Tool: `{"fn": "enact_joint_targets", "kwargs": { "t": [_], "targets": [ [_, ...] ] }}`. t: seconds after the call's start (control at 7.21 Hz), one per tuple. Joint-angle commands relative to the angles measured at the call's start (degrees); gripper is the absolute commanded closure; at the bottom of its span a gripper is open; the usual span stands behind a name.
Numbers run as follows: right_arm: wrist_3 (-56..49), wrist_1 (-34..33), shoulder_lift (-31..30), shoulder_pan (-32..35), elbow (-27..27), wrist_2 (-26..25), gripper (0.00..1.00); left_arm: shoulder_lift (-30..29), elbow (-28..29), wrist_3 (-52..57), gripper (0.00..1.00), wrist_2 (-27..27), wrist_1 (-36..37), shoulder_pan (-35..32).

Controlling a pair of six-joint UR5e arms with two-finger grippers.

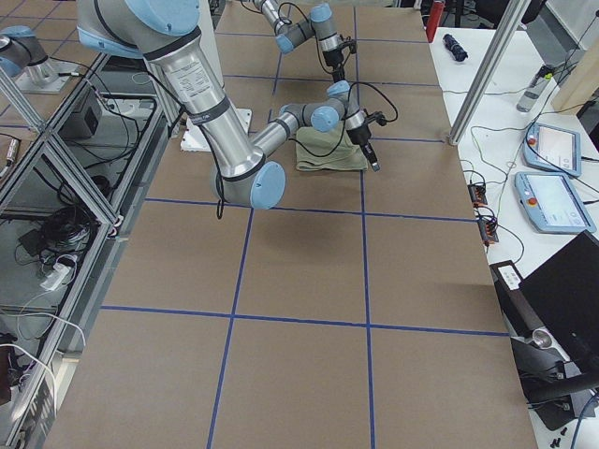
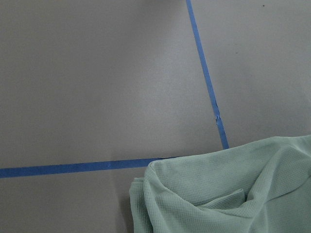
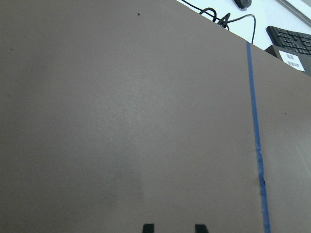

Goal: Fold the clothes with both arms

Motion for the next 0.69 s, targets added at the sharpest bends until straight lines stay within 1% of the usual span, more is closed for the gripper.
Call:
{"fn": "enact_joint_targets", "kwargs": {
  "t": [0.0,0.14,0.28,0.42,0.56],
  "targets": [
    [-0.3,3.3,0.3,4.1,2.2,14.8,0.0,0.0,-0.9,0.3,0.0,-1.4,0.7,-0.1],
    [-0.5,2.5,-0.1,7.5,4.0,22.2,0.0,1.1,-3.6,1.0,0.0,-2.7,2.5,-0.6],
    [-1.6,-0.9,-1.5,11.8,6.3,28.1,0.0,5.3,-10.1,4.4,0.0,-5.3,7.0,-1.6],
    [-6.5,-4.9,-3.3,15.3,9.6,31.5,0.0,10.3,-16.3,11.4,0.0,-5.7,11.3,-4.1],
    [-15.1,-8.6,-5.7,19.5,12.1,33.6,0.0,13.9,-19.8,18.2,0.0,-7.5,14.8,-8.0]
  ]
}}
